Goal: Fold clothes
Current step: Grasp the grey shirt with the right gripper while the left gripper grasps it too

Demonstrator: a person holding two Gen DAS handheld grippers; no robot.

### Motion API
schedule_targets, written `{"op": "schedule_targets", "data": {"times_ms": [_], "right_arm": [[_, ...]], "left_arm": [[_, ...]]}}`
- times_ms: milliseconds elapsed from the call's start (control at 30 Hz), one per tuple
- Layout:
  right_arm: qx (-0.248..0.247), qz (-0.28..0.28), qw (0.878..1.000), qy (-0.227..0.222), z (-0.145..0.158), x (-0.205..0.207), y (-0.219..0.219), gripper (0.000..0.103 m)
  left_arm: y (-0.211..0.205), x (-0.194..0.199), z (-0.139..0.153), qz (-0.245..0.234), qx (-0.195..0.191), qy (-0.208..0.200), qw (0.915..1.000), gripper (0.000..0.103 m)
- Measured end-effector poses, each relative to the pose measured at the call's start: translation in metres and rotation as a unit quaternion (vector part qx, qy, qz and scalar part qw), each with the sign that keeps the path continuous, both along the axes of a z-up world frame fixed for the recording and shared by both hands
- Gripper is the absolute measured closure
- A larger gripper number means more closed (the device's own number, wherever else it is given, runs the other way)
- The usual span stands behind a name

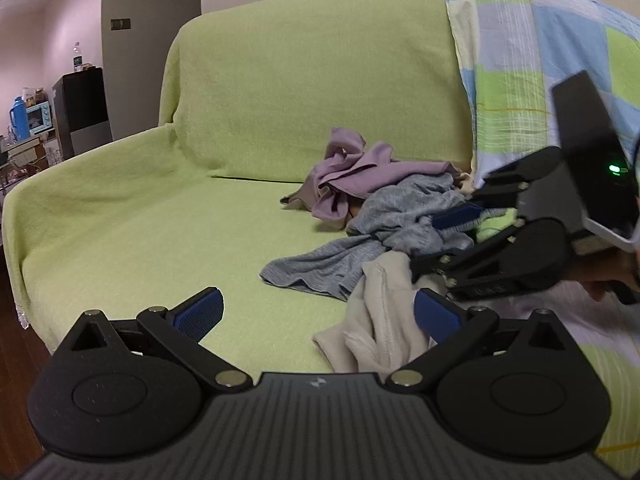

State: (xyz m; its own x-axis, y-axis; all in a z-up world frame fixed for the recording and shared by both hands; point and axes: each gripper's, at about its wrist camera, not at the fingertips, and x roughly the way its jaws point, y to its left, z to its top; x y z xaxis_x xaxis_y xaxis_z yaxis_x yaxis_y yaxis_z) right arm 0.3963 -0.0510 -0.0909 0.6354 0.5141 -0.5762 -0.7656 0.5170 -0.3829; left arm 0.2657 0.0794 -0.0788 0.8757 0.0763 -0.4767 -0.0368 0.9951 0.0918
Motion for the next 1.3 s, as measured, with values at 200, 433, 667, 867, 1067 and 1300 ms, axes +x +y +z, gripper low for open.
{"op": "schedule_targets", "data": {"times_ms": [200, 433, 667, 867, 1067, 1300], "right_arm": [[0.035, -0.016, 0.999, -0.038, 0.026, -0.018, -0.019, 0.094], [0.105, -0.037, 0.992, -0.067, 0.113, -0.096, -0.094, 0.095], [0.132, -0.065, 0.986, -0.084, 0.164, -0.206, -0.174, 0.095], [0.144, -0.117, 0.981, -0.064, 0.164, -0.283, -0.227, 0.095], [0.160, -0.162, 0.973, -0.045, 0.156, -0.313, -0.255, 0.095], [0.173, -0.187, 0.966, -0.048, 0.155, -0.332, -0.265, 0.095]], "left_arm": [[-0.011, -0.013, 0.012, -0.025, 0.023, -0.014, 0.9993, 0.001], [-0.053, -0.031, 0.045, -0.121, 0.053, -0.048, 0.9900, 0.001], [-0.119, -0.055, 0.052, -0.259, 0.161, -0.061, 0.9503, 0.031], [-0.151, -0.066, 0.050, -0.335, 0.209, -0.061, 0.9166, 0.048], [-0.176, -0.054, 0.050, -0.386, 0.245, -0.065, 0.8868, 0.064], [-0.195, -0.067, 0.045, -0.431, 0.247, -0.068, 0.8652, 0.099]]}}
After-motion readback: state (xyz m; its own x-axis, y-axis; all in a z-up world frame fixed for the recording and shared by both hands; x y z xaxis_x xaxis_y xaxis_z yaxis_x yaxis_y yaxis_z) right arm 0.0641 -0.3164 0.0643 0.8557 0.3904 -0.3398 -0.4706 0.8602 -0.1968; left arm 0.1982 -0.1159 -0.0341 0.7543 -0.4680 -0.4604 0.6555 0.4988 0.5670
